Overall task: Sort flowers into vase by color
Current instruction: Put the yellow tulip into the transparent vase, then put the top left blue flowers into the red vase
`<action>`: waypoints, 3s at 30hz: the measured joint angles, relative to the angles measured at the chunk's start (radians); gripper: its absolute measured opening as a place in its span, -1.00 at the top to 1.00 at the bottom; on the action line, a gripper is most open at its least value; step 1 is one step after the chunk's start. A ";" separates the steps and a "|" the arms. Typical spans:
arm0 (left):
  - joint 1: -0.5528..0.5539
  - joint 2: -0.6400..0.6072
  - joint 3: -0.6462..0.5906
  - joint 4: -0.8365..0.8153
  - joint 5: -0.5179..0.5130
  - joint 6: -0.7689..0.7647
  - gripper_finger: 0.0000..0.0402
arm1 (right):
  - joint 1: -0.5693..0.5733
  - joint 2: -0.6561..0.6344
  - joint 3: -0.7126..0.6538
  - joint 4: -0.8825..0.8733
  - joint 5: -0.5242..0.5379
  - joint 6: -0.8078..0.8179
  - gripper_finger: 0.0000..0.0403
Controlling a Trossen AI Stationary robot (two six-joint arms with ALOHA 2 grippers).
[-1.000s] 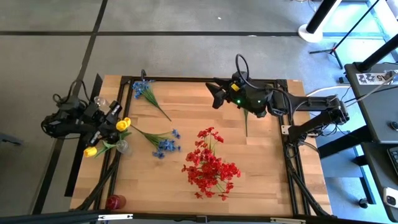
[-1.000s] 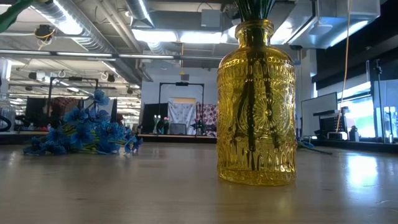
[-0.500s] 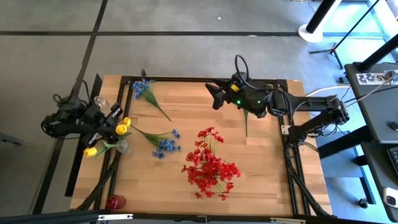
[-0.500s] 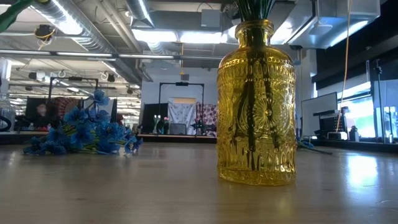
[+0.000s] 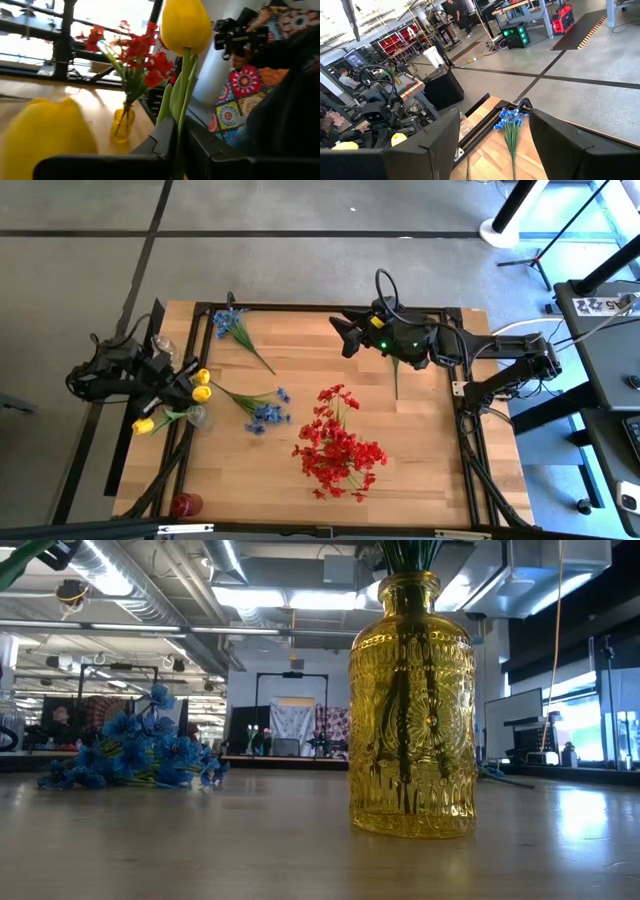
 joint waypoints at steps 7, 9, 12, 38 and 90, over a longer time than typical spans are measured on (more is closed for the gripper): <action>0.000 0.000 0.100 -0.132 -0.161 0.000 0.74 | 0.000 0.000 0.000 -0.001 -0.009 0.004 -0.17; 0.000 0.000 0.122 -0.175 -0.174 -0.006 0.69 | 0.000 0.000 0.000 -0.001 -0.025 0.004 -0.17; 0.000 0.000 0.138 -0.234 -0.167 -0.044 0.60 | 0.000 0.000 0.000 -0.002 -0.036 0.016 -0.17; 0.000 0.009 0.496 -0.358 -0.600 -0.243 0.52 | 0.000 0.033 0.000 -0.006 -0.061 -0.027 -0.18; 0.782 1.560 0.521 -0.420 -0.717 -0.785 -0.05 | -0.072 -0.267 -0.169 -0.647 -0.166 -0.289 -0.93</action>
